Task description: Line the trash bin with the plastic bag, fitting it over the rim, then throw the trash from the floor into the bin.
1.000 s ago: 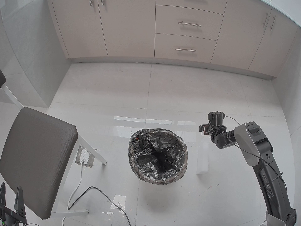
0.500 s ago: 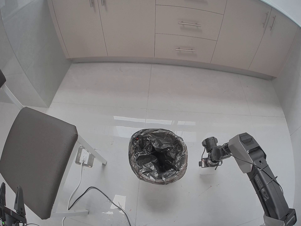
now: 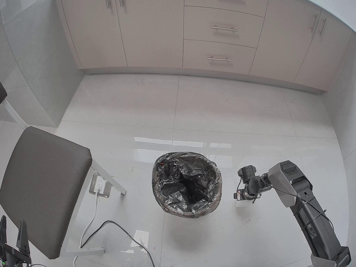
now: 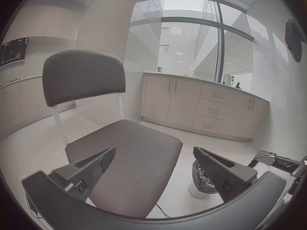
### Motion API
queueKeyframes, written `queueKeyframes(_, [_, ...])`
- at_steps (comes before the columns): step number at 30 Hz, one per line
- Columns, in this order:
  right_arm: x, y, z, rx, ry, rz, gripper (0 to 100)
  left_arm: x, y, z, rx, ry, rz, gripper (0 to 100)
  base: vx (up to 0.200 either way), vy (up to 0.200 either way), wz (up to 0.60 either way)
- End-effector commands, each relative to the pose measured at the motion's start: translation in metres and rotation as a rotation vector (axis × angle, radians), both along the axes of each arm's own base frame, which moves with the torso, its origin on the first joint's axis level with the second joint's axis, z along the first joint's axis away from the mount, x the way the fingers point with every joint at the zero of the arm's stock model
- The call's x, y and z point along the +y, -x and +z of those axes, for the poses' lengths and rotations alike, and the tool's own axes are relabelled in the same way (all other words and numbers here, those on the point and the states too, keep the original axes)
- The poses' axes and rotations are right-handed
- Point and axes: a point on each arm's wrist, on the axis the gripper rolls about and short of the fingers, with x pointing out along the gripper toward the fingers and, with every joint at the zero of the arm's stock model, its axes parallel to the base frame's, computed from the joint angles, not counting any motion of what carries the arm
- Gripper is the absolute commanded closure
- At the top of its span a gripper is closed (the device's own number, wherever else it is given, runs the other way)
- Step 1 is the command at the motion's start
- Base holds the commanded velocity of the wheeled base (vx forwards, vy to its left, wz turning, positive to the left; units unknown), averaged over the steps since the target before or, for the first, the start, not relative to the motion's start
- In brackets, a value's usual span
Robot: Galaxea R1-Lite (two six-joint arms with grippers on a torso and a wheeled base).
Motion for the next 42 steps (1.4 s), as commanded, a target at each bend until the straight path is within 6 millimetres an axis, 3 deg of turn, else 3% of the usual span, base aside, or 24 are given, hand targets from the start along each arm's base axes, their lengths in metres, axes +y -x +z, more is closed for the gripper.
queueKeyframes(1, [0.000,-0.001,-0.001,-0.014,-0.001,-0.001,0,0.000,0.000,-0.005,0.005,0.000,0.000,0,0.000,0.000,0.00])
queueKeyframes(7, [0.002,-0.001,-0.001,-0.019,-0.004,0.003,0,0.000,0.000,-0.005,0.005,0.000,0.002,0,0.000,0.000,0.00])
queueKeyframes(8, [0.002,-0.001,-0.001,-0.019,-0.004,0.003,100,0.000,0.000,-0.005,0.004,0.003,0.002,0,0.000,0.000,0.00])
queueKeyframes(19, [0.023,0.003,-0.001,-0.022,-0.006,0.033,100,0.000,0.000,-0.005,0.002,0.005,0.002,0,0.000,0.000,0.00])
queueKeyframes(30, [0.020,0.006,-0.002,0.011,0.046,0.035,100,0.000,0.000,-0.005,0.002,0.005,0.002,0,0.000,0.000,0.00])
queueKeyframes(38, [0.019,-0.011,0.045,-0.068,0.044,0.025,100,0.000,0.000,-0.005,0.007,-0.005,-0.004,0,0.000,0.000,0.00])
queueKeyframes(39, [0.018,-0.013,0.063,-0.075,0.044,0.023,100,0.000,0.000,-0.005,0.005,-0.002,-0.001,0,0.000,0.000,0.00])
queueKeyframes(42, [0.017,-0.016,0.084,-0.084,0.042,0.019,100,0.000,0.000,-0.005,0.004,0.002,0.011,0,0.000,0.000,0.00])
